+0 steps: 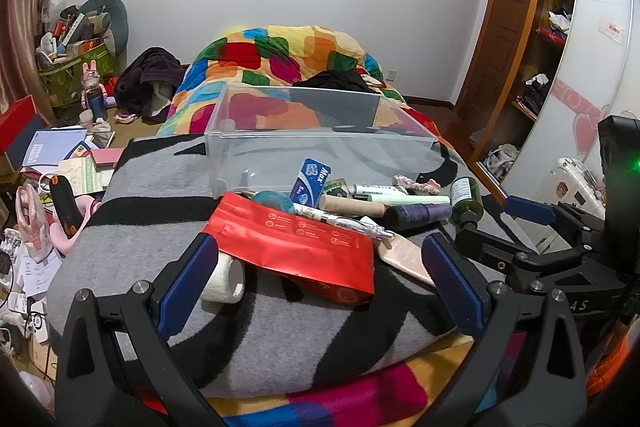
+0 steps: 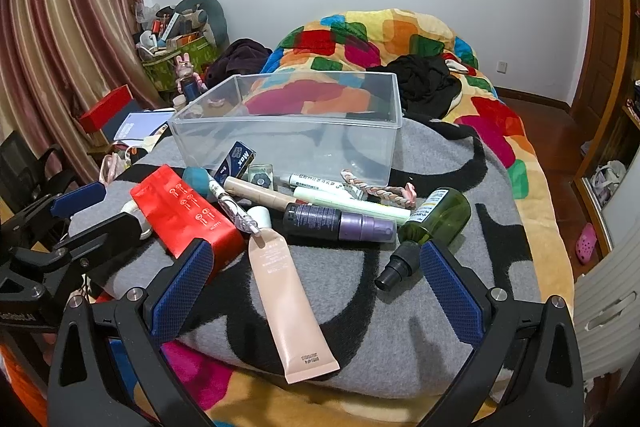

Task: Organize objects
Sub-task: 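Grasp the white tape roll with the left tool while the right tool grasps the green spray bottle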

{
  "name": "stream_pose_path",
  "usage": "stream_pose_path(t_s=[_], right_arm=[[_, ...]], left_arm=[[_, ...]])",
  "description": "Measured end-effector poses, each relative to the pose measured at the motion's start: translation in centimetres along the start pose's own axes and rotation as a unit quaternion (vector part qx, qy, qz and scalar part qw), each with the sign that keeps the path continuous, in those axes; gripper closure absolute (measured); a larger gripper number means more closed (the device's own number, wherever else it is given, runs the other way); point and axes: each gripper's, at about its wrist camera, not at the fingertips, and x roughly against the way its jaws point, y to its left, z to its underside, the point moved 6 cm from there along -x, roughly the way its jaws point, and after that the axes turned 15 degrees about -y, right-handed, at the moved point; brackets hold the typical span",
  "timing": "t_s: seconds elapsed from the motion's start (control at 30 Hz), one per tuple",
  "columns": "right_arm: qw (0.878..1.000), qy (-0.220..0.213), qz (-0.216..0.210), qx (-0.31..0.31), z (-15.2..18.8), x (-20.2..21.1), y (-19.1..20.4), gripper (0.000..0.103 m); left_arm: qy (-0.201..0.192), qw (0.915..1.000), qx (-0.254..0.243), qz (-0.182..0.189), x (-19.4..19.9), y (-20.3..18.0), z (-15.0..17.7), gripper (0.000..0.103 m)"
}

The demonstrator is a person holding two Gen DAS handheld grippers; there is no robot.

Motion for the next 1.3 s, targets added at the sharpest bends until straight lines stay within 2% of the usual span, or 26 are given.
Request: stream_pose_path(t_s=[0.2,0.27,0.33,0.43,0.63,0.73,0.87,1.0,1.07,1.23,1.3], right_arm=[[1.0,-0.002,0.015,-0.006,-0.4,-0.5,-1.3,0.0],[1.0,-0.004,0.024,-0.009,-0.5,-0.6,-2.0,0.0],[0.999,-0.006,0.036,-0.013,-0.5,-0.8,-2.9,0.0],[0.998,-0.006,0.056,-0.024,-0.5,-1.1,-4.4,0.001],[0.994,0.003,0.085,-0.063,-0.1,-1.6,-7.8,0.002],[0.992,0.008,0.101,-0.071,0.1,-2.0,-9.0,0.009],[0.99,0.024,0.09,-0.105,0.4,-3.4,-10.1,0.019],[0.989,0.035,0.084,-0.114,0.4,-4.8,-10.4,0.026],[0.989,0.046,0.08,-0.116,0.6,-5.4,-10.3,0.036],[0.988,0.058,0.071,-0.125,1.3,-5.6,-10.4,0.06],[0.988,0.054,0.075,-0.124,1.3,-5.4,-10.4,0.061]], left_arm=[[-0.004,0.9997,0.01,-0.021,0.0,2.2,-0.1,0.002],[0.003,0.9995,0.011,-0.031,-0.1,3.2,0.1,0.014],[0.014,0.999,0.014,-0.04,-0.4,4.1,0.4,0.017],[0.025,0.9981,0.023,-0.052,-0.6,5.5,1.1,0.018],[0.05,0.997,0.03,-0.051,-1.1,6.5,2.7,0.021],[0.06,0.9962,0.035,-0.053,-1.4,6.8,3.5,0.032],[0.073,0.9948,0.053,-0.049,-2.1,7.3,4.1,0.05],[0.079,0.9946,0.052,-0.043,-2.7,7.0,4.3,0.064],[0.081,0.9945,0.051,-0.042,-3.0,6.9,4.5,0.077],[0.071,0.9946,0.058,-0.048,-2.7,7.4,4.2,0.079],[0.063,0.9948,0.061,-0.053,-2.3,7.8,3.7,0.079]])
